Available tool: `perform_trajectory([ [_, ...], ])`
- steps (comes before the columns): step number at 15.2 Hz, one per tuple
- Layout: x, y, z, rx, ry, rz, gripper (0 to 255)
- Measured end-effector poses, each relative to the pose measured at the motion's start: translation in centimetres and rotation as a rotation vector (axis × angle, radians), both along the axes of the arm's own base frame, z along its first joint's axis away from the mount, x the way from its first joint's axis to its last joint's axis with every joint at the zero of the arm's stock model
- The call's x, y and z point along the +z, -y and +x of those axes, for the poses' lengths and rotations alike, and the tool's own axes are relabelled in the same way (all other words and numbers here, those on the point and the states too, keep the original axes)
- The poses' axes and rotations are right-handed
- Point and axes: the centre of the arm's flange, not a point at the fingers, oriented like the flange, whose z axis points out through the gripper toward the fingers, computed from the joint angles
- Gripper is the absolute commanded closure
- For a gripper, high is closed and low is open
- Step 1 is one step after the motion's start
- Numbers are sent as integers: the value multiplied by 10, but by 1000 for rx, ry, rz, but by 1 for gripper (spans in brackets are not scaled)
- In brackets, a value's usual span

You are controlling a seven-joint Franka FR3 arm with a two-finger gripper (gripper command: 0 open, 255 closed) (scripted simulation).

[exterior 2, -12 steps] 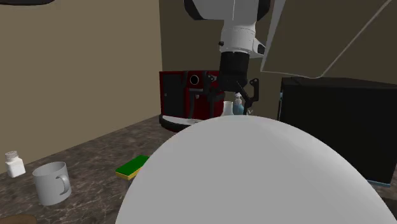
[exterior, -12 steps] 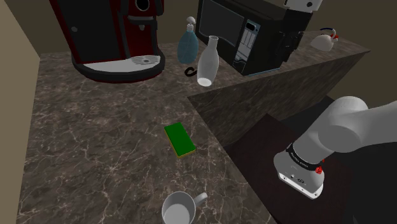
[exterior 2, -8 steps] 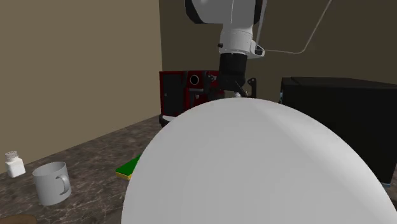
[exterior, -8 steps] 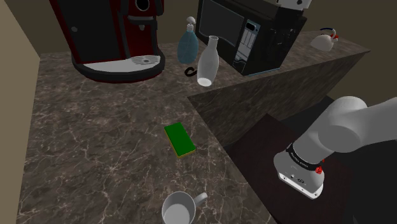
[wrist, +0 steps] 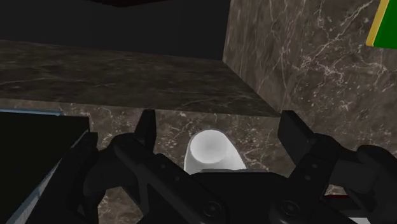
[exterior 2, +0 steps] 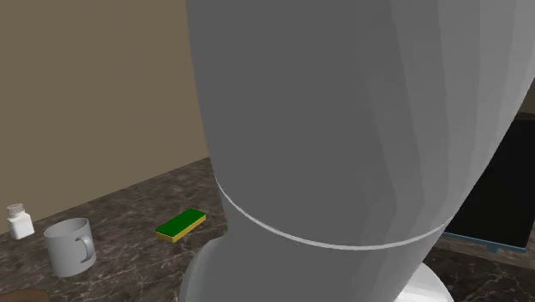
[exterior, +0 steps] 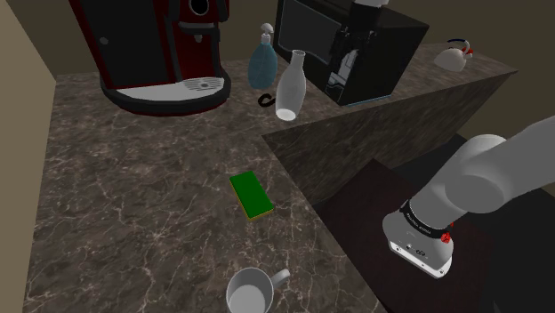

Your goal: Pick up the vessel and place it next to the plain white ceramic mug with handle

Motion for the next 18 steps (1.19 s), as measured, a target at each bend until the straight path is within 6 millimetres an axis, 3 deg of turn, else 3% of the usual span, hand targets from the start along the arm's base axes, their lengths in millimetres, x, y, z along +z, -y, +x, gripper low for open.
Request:
perform_trajectory([
  [11,-5,-12,139,-15,40,-36,0],
  [14,-11,-12,154,-16,44,-39,0],
  [18,-31,-11,154,-17,45,-40,0],
])
